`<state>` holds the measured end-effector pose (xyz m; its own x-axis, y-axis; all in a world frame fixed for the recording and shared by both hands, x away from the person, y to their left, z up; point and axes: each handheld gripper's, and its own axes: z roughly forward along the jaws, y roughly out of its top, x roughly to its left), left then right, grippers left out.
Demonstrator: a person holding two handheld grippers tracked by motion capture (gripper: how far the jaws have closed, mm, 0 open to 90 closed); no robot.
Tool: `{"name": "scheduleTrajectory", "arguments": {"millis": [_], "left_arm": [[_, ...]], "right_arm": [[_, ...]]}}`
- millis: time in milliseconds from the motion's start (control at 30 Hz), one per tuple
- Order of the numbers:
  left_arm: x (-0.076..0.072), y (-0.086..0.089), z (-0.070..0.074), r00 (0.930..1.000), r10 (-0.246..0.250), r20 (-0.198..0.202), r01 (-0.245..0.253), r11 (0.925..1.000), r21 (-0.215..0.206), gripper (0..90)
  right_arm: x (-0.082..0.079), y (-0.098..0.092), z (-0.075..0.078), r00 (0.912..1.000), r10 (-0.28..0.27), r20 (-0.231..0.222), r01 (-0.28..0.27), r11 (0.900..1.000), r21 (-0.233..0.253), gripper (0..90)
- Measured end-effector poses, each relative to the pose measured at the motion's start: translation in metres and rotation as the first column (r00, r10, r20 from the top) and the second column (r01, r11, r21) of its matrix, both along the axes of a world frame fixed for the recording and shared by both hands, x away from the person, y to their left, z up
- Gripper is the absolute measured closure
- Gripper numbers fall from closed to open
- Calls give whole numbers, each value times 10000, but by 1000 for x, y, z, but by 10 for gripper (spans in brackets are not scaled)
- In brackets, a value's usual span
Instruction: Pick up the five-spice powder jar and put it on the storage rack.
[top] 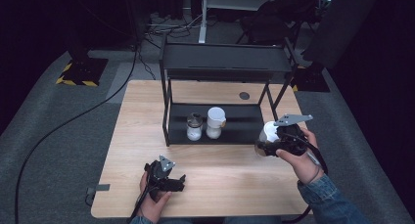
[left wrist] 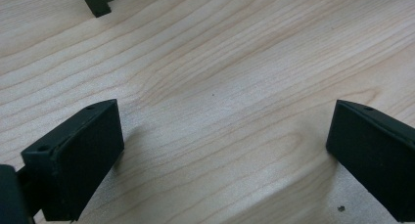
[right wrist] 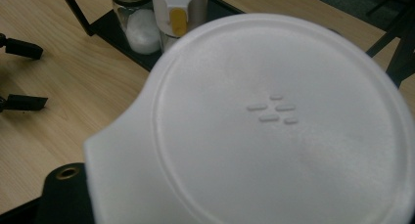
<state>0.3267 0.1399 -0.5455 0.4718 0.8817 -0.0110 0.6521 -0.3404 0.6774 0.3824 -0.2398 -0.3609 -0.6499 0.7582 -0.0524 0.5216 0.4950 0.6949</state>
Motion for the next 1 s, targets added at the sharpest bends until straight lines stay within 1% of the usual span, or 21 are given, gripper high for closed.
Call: {"name": "scheduleTrajectory", "arguments": {"millis": [500, 733, 1000], "left_arm": [[0, 0, 0, 10000, 22, -8, -22, 10000, -19, 4], [0, 0, 0, 10000, 3, 0, -3, 10000, 2, 4], [0, 0, 0, 10000, 30, -5, -30, 10000, -23, 4]], "right_arm": [[22, 6, 4, 9998, -96, -166, 100, 9997, 222, 213], [34, 9, -2, 9996, -203, -203, 206, 9997, 118, 213], [49, 9, -9, 9988, -427, -232, 430, 9990, 136, 213]]}}
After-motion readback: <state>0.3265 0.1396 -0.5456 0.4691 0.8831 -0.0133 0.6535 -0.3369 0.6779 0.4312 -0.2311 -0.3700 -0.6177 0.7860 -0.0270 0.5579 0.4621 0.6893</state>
